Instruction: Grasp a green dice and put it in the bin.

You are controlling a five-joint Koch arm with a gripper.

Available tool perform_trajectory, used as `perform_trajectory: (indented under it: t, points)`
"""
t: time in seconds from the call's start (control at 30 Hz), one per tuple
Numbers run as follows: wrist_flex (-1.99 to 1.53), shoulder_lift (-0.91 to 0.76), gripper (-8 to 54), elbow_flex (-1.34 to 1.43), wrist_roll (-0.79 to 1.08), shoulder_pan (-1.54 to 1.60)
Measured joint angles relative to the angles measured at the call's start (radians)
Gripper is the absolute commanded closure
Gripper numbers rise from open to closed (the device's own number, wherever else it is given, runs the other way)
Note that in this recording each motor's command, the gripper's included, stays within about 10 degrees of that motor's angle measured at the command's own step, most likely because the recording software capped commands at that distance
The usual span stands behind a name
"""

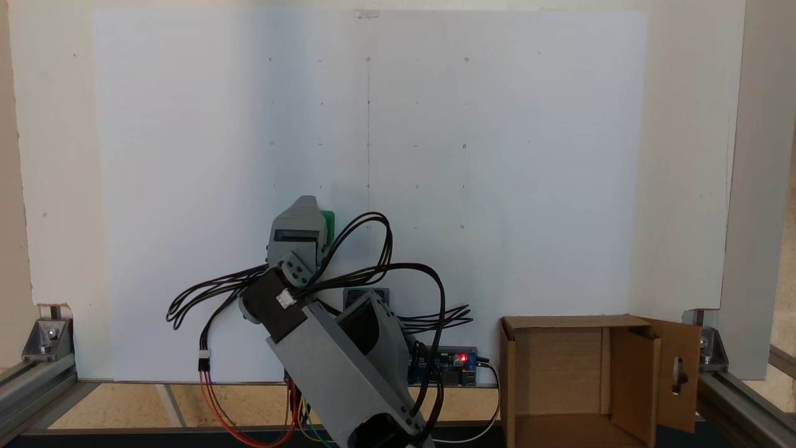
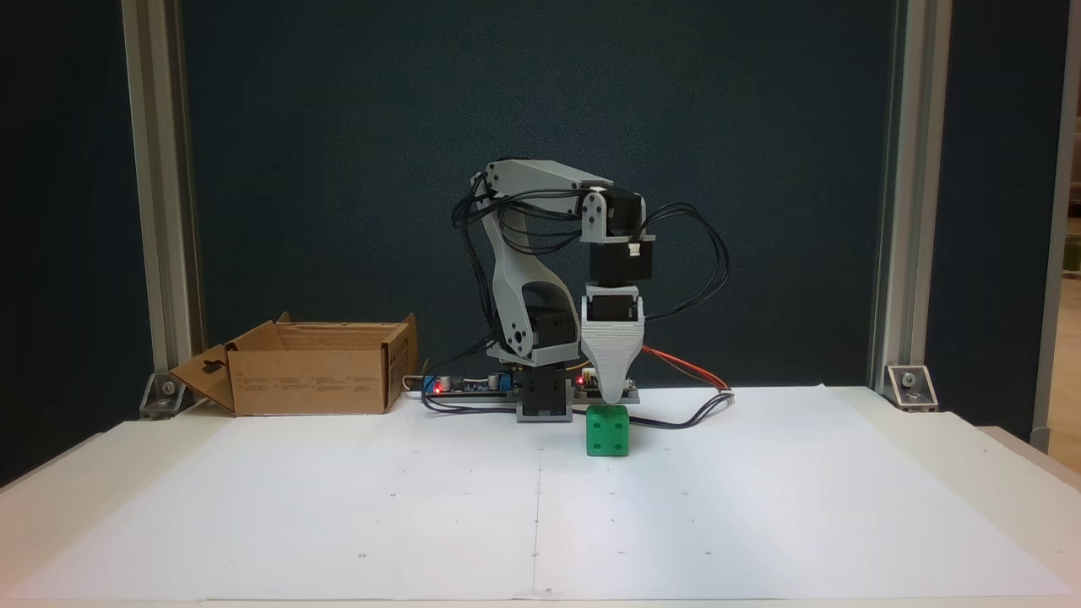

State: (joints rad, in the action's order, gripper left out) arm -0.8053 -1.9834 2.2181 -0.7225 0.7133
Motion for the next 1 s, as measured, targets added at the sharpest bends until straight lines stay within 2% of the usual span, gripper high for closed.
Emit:
perform_trajectory:
  t: [0.5, 1.0]
  points:
    - [0.103, 0.011, 2.3, 0.091, -0.006, -0.025]
    - [0.179, 0.100, 3.0, 0.123, -0.006, -0.052]
